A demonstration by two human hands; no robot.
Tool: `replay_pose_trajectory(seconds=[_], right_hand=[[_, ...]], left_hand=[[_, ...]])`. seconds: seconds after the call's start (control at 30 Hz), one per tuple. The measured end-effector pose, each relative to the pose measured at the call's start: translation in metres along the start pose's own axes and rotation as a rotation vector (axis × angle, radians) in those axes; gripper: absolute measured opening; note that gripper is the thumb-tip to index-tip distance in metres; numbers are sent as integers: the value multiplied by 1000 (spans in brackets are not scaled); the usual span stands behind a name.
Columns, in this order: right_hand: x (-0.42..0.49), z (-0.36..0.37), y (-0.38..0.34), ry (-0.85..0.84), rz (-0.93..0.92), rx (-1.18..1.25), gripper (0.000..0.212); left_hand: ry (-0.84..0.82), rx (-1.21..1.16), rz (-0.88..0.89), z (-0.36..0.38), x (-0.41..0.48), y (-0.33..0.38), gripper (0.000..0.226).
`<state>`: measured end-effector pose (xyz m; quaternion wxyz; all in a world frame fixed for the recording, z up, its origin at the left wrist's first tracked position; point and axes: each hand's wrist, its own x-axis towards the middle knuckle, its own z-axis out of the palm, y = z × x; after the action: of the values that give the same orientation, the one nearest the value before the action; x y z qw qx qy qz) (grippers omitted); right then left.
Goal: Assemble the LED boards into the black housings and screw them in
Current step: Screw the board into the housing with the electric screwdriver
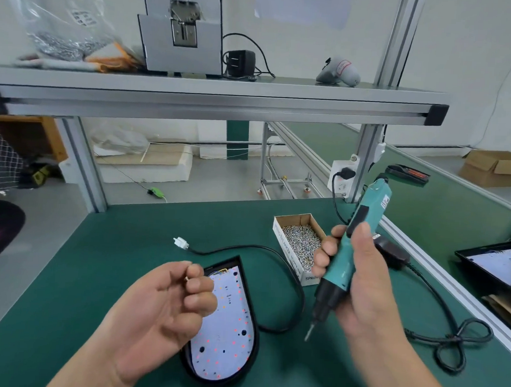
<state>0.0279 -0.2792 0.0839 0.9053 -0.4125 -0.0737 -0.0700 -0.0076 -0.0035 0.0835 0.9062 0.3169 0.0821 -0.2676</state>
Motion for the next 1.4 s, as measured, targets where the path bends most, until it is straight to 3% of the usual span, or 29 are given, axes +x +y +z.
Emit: replay_pose_trajectory(seconds=[0.17, 0.33, 0.6, 0.9, 1.4], right_hand=[[4, 43, 14, -64, 66, 131, 27], [15, 69, 23, -38, 79, 171, 41], [10, 64, 48, -29, 81, 231, 18], [18, 72, 47, 22, 7, 270, 31], [16, 76, 44, 34, -106, 287, 24]], left_hand=[[41, 31, 59, -6, -3, -2, 9], [51, 84, 65, -11, -1, -8, 12], [22, 153, 62, -11, 0, -13, 7], [-21, 298, 90, -11, 0, -18, 2], [48, 233, 115, -12, 5, -31, 21]])
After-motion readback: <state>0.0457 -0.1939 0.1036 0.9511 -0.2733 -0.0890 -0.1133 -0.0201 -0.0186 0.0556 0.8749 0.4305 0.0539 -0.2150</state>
